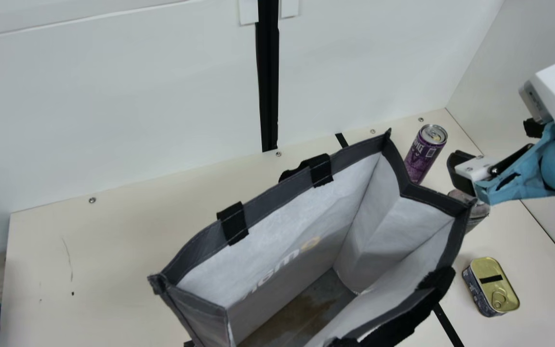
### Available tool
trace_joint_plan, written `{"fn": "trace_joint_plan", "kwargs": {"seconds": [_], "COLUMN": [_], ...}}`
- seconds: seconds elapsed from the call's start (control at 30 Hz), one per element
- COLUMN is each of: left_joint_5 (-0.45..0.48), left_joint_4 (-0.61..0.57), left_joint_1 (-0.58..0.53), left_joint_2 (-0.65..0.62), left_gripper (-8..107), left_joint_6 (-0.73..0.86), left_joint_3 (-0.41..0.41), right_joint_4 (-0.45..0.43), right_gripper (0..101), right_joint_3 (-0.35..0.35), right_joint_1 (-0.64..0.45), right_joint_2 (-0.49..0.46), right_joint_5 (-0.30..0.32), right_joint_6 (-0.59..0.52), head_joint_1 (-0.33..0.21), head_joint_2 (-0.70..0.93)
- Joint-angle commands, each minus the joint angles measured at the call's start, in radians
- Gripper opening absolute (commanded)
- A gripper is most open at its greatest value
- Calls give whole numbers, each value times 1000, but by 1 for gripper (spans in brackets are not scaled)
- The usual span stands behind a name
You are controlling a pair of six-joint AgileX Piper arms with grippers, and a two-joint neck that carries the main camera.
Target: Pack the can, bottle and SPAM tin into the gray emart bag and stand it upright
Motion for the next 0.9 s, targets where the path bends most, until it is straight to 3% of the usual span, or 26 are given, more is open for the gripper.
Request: {"fn": "trace_joint_plan", "kwargs": {"seconds": [0.0, 0.87], "left_joint_5": [0, 0], "left_joint_4": [0, 0], "left_joint_1": [0, 0], "left_joint_2": [0, 0], "left_gripper": [90, 90], "left_joint_6": [0, 0], "left_joint_3": [0, 0], "right_joint_4": [-6, -17], "right_gripper": [95, 95], "right_joint_3": [12, 37], "right_joint_1": [-7, -35], "right_joint_2": [-4, -10], "right_joint_5": [0, -1], "right_joint_6": [-2, -21], "head_joint_1": [-23, -23], "head_joint_2": [-2, -2]}}
